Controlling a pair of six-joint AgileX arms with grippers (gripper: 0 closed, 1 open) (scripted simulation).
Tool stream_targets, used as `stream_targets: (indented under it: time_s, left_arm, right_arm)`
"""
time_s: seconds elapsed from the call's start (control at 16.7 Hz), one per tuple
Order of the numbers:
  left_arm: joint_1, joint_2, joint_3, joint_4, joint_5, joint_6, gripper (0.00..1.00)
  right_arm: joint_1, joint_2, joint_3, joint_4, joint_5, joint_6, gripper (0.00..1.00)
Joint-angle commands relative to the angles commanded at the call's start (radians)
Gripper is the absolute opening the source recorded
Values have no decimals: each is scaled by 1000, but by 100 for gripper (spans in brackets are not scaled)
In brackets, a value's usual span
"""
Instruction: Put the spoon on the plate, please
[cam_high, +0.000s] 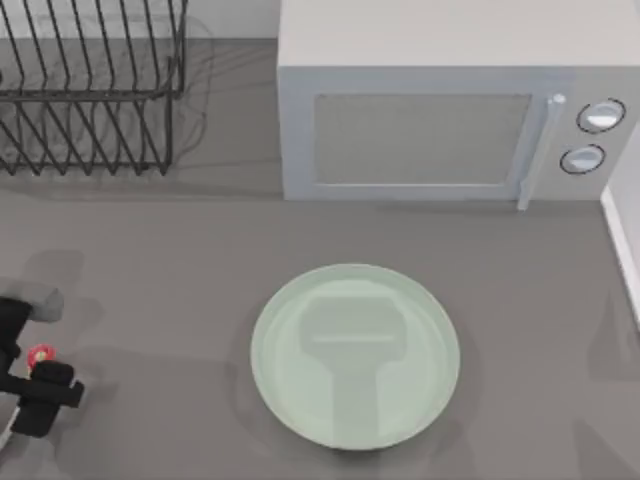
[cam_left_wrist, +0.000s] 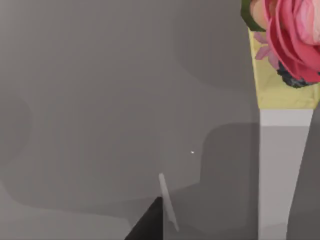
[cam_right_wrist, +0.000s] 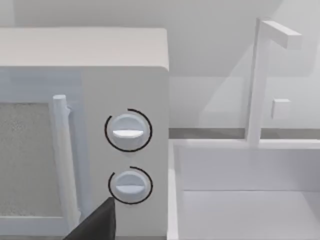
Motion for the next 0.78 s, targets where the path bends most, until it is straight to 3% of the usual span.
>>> stream_targets:
  time_s: [0.18,0.54,0.78]
  left_arm:
    - [-1,-29,60,-72,0,0,0]
    - [-3,-129,222,-387,0,-5,0]
    - [-4,-176,281,-457,0,-7,0]
  right_arm:
    - [0,0,0,0,0,0,100]
    - [0,0,0,0,0,0,100]
    - [0,0,0,0,0,0,100]
